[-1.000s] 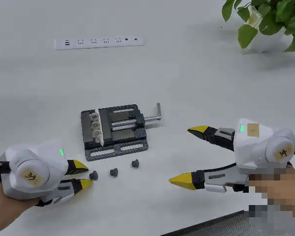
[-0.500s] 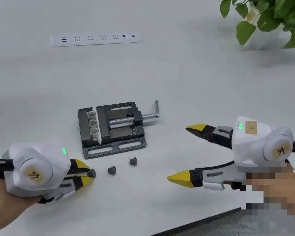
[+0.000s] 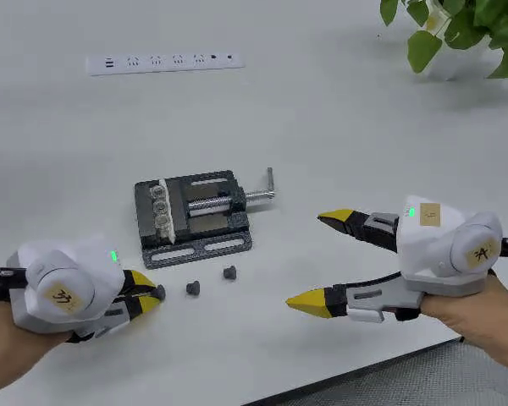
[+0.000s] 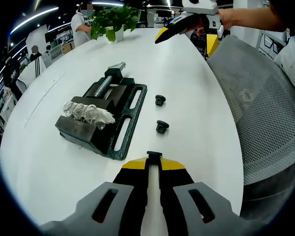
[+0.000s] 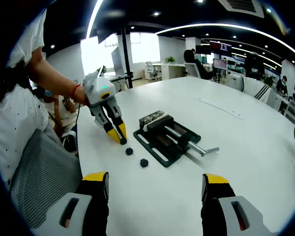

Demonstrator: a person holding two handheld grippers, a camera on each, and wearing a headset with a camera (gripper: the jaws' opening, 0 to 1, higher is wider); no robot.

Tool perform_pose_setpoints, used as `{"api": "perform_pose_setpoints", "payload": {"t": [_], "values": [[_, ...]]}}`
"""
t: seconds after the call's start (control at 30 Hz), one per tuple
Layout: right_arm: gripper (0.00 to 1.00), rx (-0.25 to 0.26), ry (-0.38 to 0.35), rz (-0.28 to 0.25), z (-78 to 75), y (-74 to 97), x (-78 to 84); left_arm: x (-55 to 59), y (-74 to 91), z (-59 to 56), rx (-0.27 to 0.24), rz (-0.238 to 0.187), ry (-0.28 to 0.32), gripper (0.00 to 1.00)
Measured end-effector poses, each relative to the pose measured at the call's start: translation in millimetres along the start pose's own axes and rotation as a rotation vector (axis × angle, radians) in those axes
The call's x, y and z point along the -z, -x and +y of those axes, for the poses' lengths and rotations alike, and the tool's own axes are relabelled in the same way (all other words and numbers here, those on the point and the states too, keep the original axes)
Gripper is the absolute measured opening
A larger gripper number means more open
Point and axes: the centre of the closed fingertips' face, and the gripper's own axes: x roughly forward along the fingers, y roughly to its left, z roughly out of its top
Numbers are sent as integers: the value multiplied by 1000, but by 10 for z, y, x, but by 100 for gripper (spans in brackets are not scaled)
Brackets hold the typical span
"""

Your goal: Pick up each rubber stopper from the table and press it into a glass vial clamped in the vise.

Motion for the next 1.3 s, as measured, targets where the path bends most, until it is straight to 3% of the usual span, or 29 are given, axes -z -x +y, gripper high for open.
{"api": "perform_pose_setpoints", "payload": {"t": [0.13,0.3,0.4,0.5,0.63,0.7,0.77,0.83,0.9,1.0,1.13,1.3], "values": [[75,-7,2,0,26,-6,-33,3,3,3,-1,-1,18,4],[74,-23,24,-6,77,-7,-149,-145,102,2,-6,-49,69,4],[72,-48,52,-15,144,-9,-295,-287,203,-20,-1,-78,89,4],[68,-77,72,-36,208,-3,-475,-483,329,-74,14,-122,146,4],[60,-124,82,-58,307,19,-720,-697,508,-131,15,-154,144,3],[57,-162,66,-43,377,31,-820,-838,618,-163,13,-182,141,3],[53,-203,113,-66,485,51,-986,-978,724,-225,20,-204,146,3],[47,-258,115,-80,609,90,-1140,-1065,810,-263,23,-220,136,3],[42,-284,133,-79,673,117,-1261,-1199,902,-325,27,-244,139,3],[38,-320,164,-82,772,135,-1406,-1310,1001,-355,31,-275,142,3],[30,-379,199,-79,896,163,-1525,-1472,1107,-427,34,-295,130,3],[21,-433,255,-43,1003,178,-1546,-1603,1186,-507,40,-312,104,3]]}}
